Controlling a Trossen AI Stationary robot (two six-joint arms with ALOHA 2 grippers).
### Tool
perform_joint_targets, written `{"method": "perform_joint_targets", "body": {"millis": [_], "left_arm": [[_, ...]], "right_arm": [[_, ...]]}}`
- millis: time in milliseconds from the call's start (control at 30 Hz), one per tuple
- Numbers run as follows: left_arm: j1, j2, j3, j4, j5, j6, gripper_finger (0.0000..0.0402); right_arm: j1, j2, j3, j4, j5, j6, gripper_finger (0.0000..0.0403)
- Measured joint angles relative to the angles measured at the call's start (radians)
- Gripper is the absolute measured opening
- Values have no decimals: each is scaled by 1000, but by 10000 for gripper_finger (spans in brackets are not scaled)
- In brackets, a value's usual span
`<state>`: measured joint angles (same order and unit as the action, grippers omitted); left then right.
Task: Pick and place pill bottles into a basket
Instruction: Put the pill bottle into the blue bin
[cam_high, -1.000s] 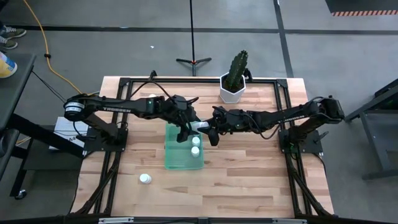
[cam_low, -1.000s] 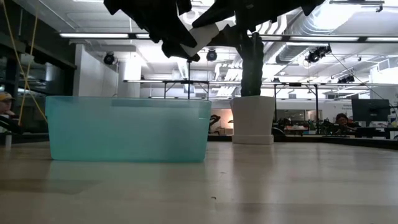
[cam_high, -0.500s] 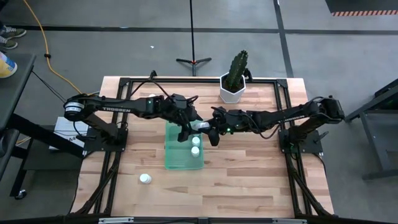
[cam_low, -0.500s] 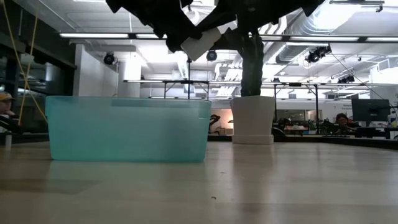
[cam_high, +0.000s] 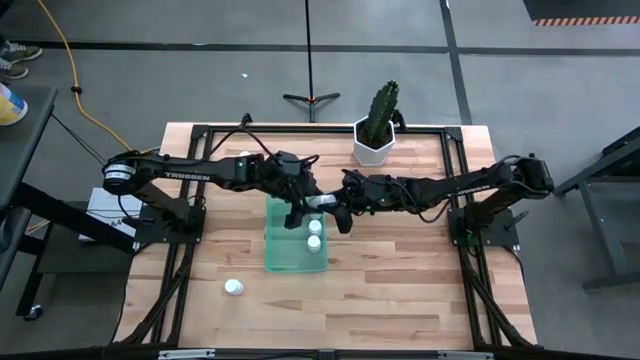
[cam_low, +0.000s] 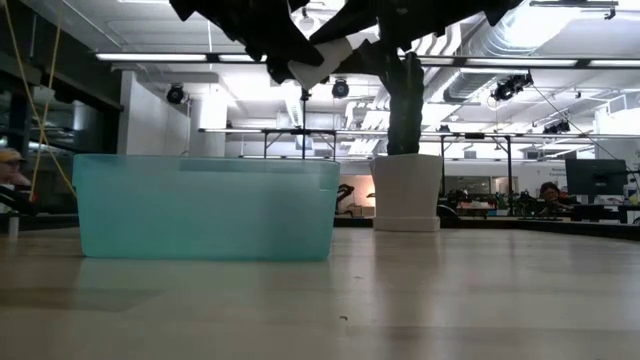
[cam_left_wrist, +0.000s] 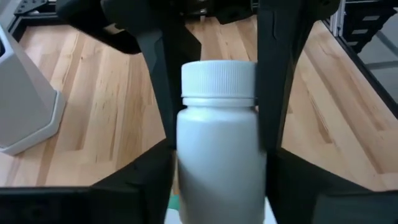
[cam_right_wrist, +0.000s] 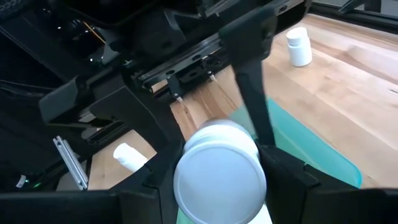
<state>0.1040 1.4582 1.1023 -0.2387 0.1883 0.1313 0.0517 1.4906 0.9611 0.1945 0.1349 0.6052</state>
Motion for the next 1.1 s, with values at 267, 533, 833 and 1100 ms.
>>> {"method": "perform_joint_targets", "body": {"millis": [267,533,833,1100], "left_arm": [[0,0,0,-2,-2,-7,204],[1,-11,3,-26,-20,-14,204],[2,-91,-1,-77,-84,-29,201],[28,-235,-106,93,-44,-123,201]], "right_arm": [[0,0,0,-5,1,-1,164],[-14,-6,0,13,-15,-2,243],[-54,-80,0,68,11,10,330],[-10,-143,0,160,236,-268,325]]}}
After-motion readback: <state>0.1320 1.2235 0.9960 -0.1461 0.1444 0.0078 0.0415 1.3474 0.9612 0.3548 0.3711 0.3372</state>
